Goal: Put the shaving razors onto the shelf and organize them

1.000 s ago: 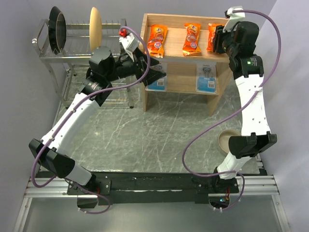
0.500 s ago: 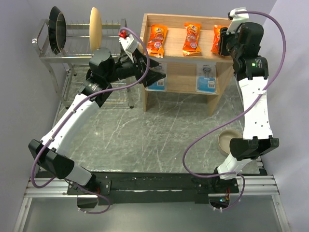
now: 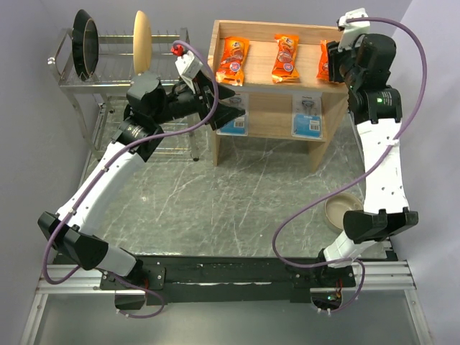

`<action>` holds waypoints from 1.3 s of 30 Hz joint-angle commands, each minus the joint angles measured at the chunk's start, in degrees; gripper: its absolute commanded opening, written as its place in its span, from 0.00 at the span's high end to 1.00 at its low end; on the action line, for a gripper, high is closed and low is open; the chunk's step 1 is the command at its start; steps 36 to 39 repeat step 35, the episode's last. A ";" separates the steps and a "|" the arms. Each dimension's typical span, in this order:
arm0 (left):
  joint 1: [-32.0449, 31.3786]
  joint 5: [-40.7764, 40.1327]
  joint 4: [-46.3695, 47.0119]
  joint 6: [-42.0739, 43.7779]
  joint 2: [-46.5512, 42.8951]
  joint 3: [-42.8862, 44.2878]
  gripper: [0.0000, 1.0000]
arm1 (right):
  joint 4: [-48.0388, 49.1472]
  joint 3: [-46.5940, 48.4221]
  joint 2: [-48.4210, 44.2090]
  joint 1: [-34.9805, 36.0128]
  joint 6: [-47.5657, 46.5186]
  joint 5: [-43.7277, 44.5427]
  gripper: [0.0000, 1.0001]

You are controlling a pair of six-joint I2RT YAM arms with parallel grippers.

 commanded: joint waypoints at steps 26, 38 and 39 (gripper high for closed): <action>12.92 -23.81 -6.70 14.75 -15.98 -22.92 0.01 | -7.36 -42.91 -41.28 0.58 21.95 -11.32 0.00; 20.92 -24.25 -4.85 11.57 -16.77 -27.94 0.00 | -10.43 -42.37 -42.08 0.49 24.13 -2.81 0.00; 20.92 -24.25 -4.85 11.57 -16.77 -27.94 0.00 | -10.43 -42.37 -42.08 0.49 24.13 -2.81 0.00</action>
